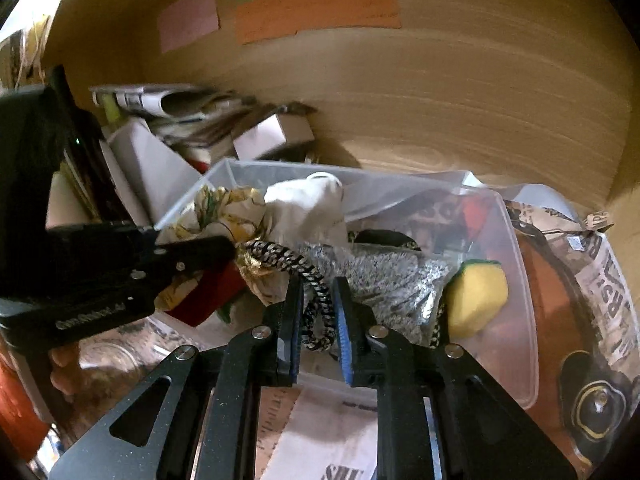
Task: Organize soft objects
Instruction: 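Carry the scrunchie and hair tie over the box and open both tools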
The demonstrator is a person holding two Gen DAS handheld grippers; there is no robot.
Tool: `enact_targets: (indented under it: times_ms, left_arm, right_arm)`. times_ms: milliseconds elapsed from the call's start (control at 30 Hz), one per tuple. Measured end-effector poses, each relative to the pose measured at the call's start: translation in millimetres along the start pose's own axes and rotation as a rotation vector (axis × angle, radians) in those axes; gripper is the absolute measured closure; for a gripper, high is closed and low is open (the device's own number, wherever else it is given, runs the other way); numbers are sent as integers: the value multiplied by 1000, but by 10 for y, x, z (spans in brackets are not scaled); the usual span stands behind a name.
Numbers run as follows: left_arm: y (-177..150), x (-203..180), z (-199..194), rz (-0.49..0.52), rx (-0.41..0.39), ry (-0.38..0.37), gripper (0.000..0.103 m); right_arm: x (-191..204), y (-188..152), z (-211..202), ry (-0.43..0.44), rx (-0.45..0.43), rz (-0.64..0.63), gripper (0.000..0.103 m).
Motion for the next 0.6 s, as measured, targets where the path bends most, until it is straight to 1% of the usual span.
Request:
enact_targets:
  times_ms: [67, 100, 167, 233, 267, 333, 400, 467, 600]
  left_arm:
    - [-12, -9, -12, 6, 4, -2, 77]
    - [-11, -10, -14, 7, 6, -4, 75]
    - [-15, -25, -41, 9, 9, -10, 67]
    - [-29, -48, -96, 14, 4, -19, 47]
    - [-30, -53, -121, 14, -3, -18, 44]
    - [-38, -74, -206, 25, -27, -19, 42]
    - [-38, -85, -274, 32, -40, -18, 42]
    - [-28, -81, -350, 27, -57, -20, 41]
    - [-9, -74, -545, 12, -93, -34, 41]
  right_arm:
    - [10, 6, 17, -8, 7, -12, 85]
    - [17, 6, 9, -7, 8, -17, 82]
    - [21, 10, -2, -7, 10, -22, 78]
    - [26, 12, -29, -4, 11, -29, 76]
    - [26, 19, -26, -5, 10, -29, 76]
    - [26, 22, -80, -4, 0, -26, 74]
    - [17, 34, -140, -13, -16, -20, 69]
    - [4, 49, -238, -23, -41, -11, 66]
    - [-12, 101, -475, -53, -94, -7, 64]
Point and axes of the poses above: each gripper's, at about its wrist camera, not at the fingertips, and z roughly the way its jaws point, x to its left, y to its top, the point moved 4 cm from there along z, roughly the way its jaws point, and after that the axes turned 12 degrees about -z, right-handed, at the moved point
